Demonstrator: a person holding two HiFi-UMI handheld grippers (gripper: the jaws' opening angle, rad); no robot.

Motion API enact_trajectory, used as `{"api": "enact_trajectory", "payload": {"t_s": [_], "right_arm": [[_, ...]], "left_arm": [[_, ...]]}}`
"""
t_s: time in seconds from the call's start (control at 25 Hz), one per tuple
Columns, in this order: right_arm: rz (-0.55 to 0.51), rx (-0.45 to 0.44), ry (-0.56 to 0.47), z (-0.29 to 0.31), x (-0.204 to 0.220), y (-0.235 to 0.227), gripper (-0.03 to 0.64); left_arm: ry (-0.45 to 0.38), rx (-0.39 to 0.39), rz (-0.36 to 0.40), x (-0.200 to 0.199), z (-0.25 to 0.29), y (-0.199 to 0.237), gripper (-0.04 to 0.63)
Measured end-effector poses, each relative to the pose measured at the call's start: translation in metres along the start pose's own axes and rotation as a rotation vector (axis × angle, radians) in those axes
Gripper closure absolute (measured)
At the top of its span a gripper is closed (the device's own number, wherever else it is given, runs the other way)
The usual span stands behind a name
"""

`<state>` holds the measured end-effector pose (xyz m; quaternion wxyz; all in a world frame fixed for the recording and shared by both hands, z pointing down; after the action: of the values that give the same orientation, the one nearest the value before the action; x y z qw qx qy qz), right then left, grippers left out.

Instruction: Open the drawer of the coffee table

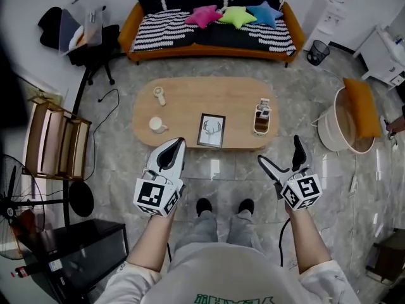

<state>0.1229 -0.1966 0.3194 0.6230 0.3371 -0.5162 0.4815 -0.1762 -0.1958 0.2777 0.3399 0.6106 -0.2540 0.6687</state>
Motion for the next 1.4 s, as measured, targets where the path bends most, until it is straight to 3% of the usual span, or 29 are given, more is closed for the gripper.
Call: {"api": "enact_trajectory", "payload": {"t_s": [0.24,0.4,0.68,1.2,1.4], "right_arm": [[0.002,-0.078,0.013,0.024,0.008,-0.007,0.029],[0.031,-0.104,0.057,0.030,0.046,-0.012,0.029],[0.118,-0.118,0.167,0.041,0.175,-0.015,0.029],[0.284,-0.076,0.256,0.122,0.435,-0.010,0.028],[0.310,-0.072,0.279,0.160,0.510,-0.012,0.028]], "left_arm": [[0.021,-0.060,-0.020,0.014,0.009,-0.002,0.597],[0.024,-0.079,-0.017,0.027,0.021,-0.003,0.597],[-0.001,-0.091,0.006,0.082,0.046,-0.006,0.597],[-0.072,-0.085,0.077,0.253,0.091,0.021,0.597],[-0.086,-0.067,0.090,0.309,0.116,0.033,0.597]]}}
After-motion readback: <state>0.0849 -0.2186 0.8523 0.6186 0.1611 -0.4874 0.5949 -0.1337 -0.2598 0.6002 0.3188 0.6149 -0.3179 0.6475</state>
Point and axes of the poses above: the fingertips, and each gripper's own axes: z forward along the fingers, y to its left, x out of its underside, the point moved 3 cm from there along -z, backward along the fingers, and after that the axes turned 12 degrees about x, right-handed, at the moved point
